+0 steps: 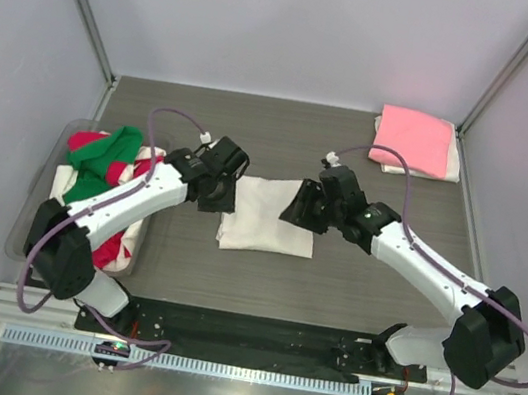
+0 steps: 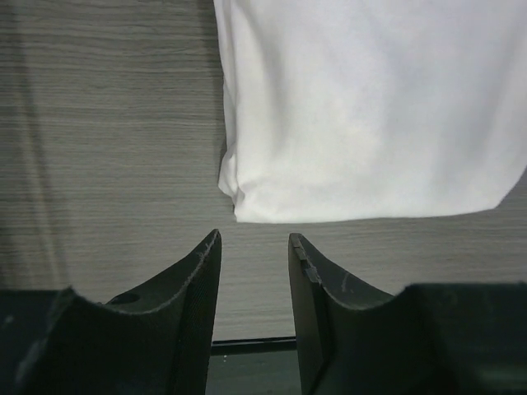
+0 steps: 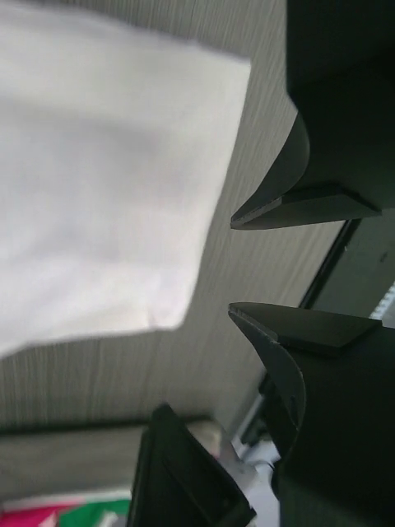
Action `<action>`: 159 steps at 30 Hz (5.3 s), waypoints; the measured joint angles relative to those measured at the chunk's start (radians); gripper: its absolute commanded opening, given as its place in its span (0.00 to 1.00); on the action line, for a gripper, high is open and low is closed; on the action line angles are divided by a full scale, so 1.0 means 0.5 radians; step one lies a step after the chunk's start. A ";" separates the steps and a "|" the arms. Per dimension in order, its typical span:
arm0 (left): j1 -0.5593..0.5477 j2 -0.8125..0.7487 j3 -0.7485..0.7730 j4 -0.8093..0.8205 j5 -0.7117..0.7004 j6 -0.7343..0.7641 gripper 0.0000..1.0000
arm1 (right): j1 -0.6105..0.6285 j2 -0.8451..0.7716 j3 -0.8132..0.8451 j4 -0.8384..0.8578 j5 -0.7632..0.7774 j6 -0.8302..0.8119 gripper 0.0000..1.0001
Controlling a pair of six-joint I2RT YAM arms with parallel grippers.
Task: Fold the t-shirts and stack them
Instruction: Fold the tshirt, then neatly place the folded tshirt to the corner
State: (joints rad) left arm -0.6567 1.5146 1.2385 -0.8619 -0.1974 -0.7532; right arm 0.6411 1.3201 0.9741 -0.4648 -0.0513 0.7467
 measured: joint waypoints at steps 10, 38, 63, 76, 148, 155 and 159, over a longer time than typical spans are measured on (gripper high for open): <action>-0.005 -0.327 -0.169 -0.108 -0.023 -0.005 0.38 | 0.033 0.570 -0.014 0.721 -0.622 0.066 0.40; -0.005 -1.228 -0.385 -0.425 -0.291 0.215 0.43 | 0.300 0.151 -0.310 1.073 -0.254 0.386 0.75; -0.005 -1.633 -0.658 -0.226 -0.288 0.217 0.60 | -0.881 0.887 -0.152 1.182 -0.752 -0.452 0.98; -0.005 -1.633 -0.658 -0.220 -0.300 0.216 0.60 | -0.770 1.192 -0.237 1.872 -1.048 -0.253 0.32; 0.011 -1.709 -0.648 -0.214 -0.496 0.214 0.58 | -1.486 1.690 2.758 -0.419 -0.393 -1.313 0.01; 0.011 -1.688 -0.648 -0.214 -0.496 0.214 0.56 | -1.569 1.778 2.863 -0.433 -0.449 -1.307 0.01; 0.011 -1.704 -0.648 -0.214 -0.497 0.214 0.56 | -1.629 1.843 2.915 -0.396 -0.488 -1.299 0.01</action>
State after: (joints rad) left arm -0.6514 0.6628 0.9146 -0.9691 -0.4458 -0.6460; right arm -0.1734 2.2417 2.4317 -0.6628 -0.2955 0.0971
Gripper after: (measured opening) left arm 0.561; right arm 0.117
